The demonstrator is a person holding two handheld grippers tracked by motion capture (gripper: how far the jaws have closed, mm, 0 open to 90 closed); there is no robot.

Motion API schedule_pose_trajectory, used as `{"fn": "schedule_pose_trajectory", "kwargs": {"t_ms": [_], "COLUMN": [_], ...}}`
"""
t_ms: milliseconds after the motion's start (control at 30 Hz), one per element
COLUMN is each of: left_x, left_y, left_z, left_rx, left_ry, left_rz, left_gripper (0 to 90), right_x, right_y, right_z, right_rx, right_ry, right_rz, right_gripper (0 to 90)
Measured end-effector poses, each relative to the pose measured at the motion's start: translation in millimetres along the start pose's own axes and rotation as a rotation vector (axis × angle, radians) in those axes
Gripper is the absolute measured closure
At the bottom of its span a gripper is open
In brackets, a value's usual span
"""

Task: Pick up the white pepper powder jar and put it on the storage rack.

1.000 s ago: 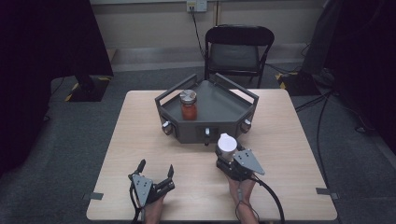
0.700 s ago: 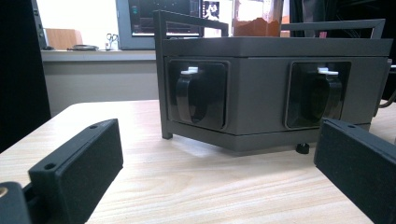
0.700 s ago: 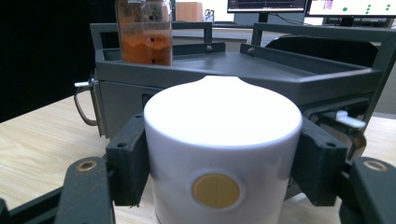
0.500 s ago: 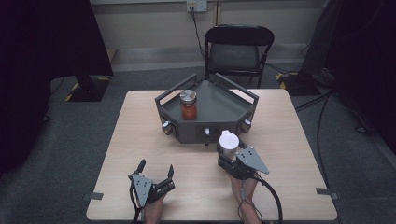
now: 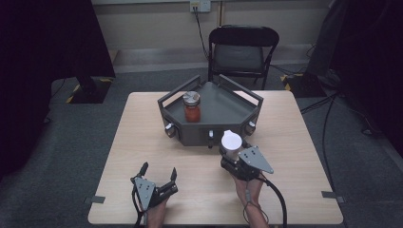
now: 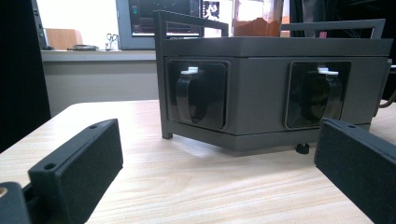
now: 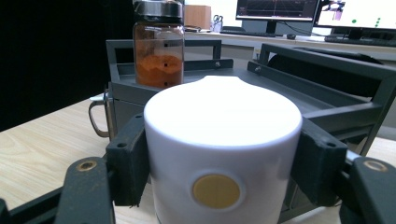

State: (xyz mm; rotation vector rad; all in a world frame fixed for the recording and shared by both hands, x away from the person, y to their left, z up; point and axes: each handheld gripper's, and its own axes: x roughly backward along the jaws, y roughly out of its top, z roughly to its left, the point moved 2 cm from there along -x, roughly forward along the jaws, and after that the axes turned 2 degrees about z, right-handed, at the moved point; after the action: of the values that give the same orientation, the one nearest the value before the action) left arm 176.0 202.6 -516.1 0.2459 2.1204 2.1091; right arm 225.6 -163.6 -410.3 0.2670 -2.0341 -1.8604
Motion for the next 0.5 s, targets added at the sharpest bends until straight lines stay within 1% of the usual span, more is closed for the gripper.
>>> {"fn": "schedule_pose_trajectory", "kwargs": {"t_ms": [333, 500], "left_x": [0.0, 0.0], "left_y": [0.0, 0.0], "left_z": [0.0, 0.0], "left_rx": [0.0, 0.0], "left_ry": [0.0, 0.0], "left_rz": [0.0, 0.0], "left_gripper": [0.5, 0.5], "right_x": [1.1, 0.8], "right_y": [16.3, 23.3], "right_z": [-4.2, -6.4], "right_rx": [-0.007, 0.0], "right_ry": [0.019, 0.02], "right_rz": [-0.014, -0.021], "right_gripper": [30.4, 30.4]}}
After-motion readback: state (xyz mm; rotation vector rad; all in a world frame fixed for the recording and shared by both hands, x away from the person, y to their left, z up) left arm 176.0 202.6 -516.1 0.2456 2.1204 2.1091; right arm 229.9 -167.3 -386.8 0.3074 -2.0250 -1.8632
